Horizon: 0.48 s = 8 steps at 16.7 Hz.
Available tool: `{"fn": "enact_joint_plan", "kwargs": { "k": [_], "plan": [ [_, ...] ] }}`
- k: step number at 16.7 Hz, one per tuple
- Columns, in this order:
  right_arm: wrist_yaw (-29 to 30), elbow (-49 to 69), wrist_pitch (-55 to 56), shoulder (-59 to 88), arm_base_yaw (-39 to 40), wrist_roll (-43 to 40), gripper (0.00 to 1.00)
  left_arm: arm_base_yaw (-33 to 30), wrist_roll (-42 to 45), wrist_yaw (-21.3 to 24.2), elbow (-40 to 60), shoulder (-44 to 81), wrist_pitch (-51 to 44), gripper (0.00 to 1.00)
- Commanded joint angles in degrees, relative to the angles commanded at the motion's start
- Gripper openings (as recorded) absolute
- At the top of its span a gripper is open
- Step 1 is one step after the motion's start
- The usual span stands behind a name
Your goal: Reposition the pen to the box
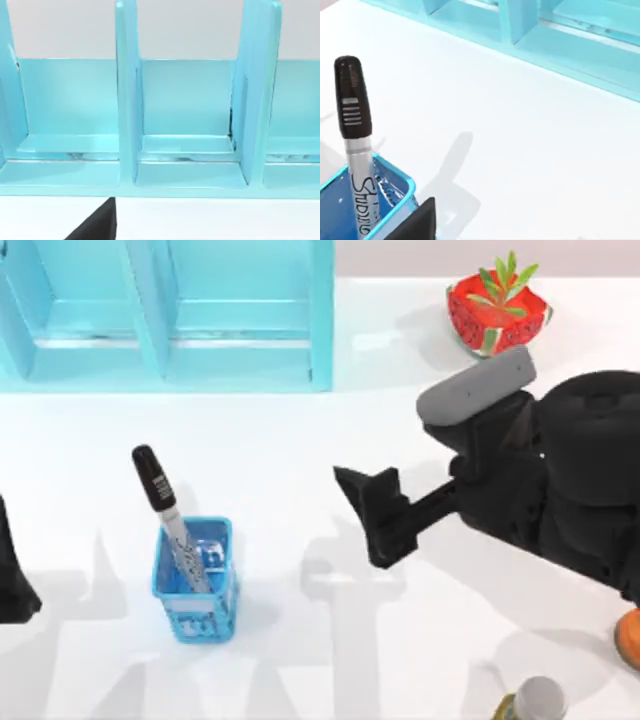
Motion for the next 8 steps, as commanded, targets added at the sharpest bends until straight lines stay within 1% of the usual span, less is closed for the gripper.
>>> {"fn": "enact_joint_plan", "kwargs": {
  "k": [4,8],
  "plan": [
    [0.31,8.46,2.5,15.62,9.11,2.15,1.0,0.0,0.0,0.0,0.0,0.0,0.0,1.0],
    [0.67,12.07,2.95,23.12,13.27,4.05,1.0,0.0,0.0,0.0,0.0,0.0,0.0,1.0]
  ]
}}
